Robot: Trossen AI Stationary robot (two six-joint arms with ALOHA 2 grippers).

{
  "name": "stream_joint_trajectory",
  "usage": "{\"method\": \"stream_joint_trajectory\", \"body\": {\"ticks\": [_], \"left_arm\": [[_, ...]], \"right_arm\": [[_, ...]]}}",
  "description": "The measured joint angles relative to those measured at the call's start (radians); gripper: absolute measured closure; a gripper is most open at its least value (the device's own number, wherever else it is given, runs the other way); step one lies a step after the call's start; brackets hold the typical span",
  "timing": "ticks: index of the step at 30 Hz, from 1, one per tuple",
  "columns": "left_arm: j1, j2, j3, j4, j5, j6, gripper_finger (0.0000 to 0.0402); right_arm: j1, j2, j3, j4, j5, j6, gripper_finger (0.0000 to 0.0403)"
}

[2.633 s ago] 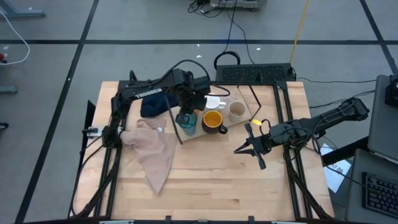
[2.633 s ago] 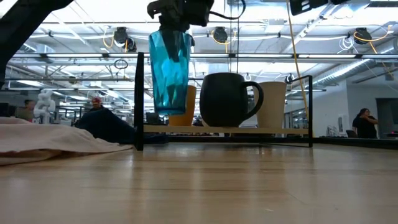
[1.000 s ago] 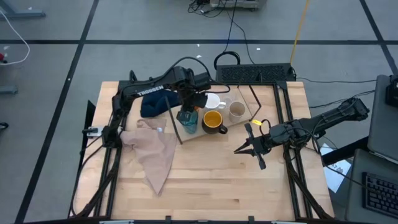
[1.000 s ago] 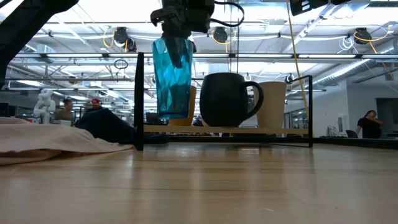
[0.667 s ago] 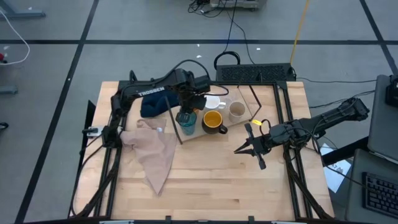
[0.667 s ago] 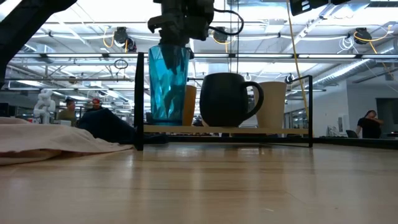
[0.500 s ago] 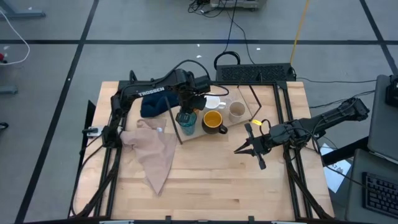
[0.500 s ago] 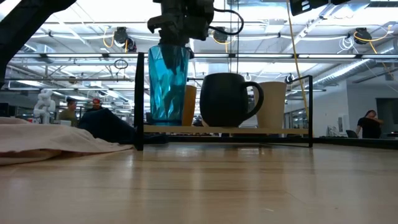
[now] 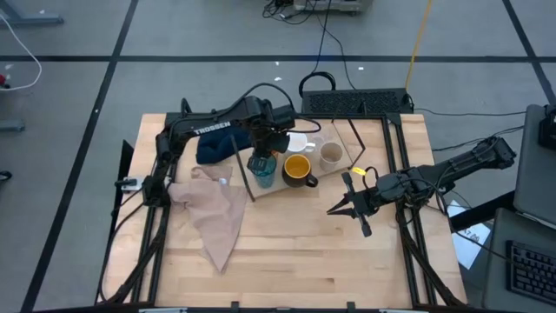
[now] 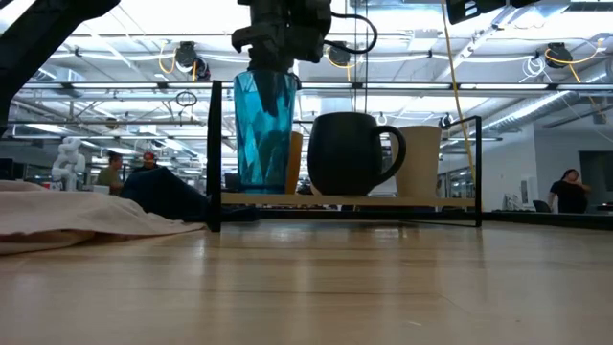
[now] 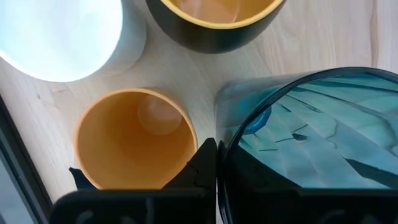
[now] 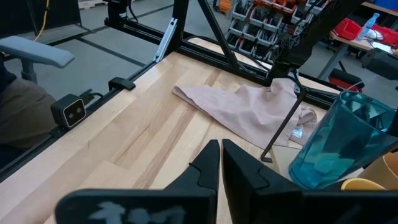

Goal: Stack small to large cups/mugs on shelf
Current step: Put the blue cup on the shelf aligned with the other yellow cup, then return to Home Position

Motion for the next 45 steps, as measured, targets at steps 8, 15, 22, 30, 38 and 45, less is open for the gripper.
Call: {"method": "stream_joint_trajectory", "body": {"ticks": [8, 15, 22, 30, 38, 45], "left_arm": [[0.001, 0.002, 0.0, -0.001, -0.015, -0.009, 0.0363], [0.001, 0.004, 0.0, -0.001, -0.036, -0.036, 0.0309], [-0.004, 0.003, 0.0, -0.011, -0.037, -0.086, 0.027], [-0.006, 0.002, 0.0, -0.037, -0.062, -0.091, 0.0237], [-0.006, -0.022, 0.01, -0.053, -0.068, -0.099, 0.0219], [-0.012, -0.082, 0.052, -0.06, -0.068, -0.14, 0.0217]], "right_arm": [[0.0, 0.0, 0.0, 0.0, 0.0, 0.001, 0.0394], [0.0, 0.0, 0.0, 0.0, 0.0, 0.0, 0.0394], [0.0, 0.0, 0.0, 0.0, 0.0, -0.001, 0.0394], [0.0, 0.0, 0.0, 0.0, 0.0, -0.001, 0.0394], [0.0, 0.0, 0.0, 0.0, 0.0, -0.001, 0.0394], [0.0, 0.0, 0.0, 0.004, 0.0, -0.008, 0.0394]]}}
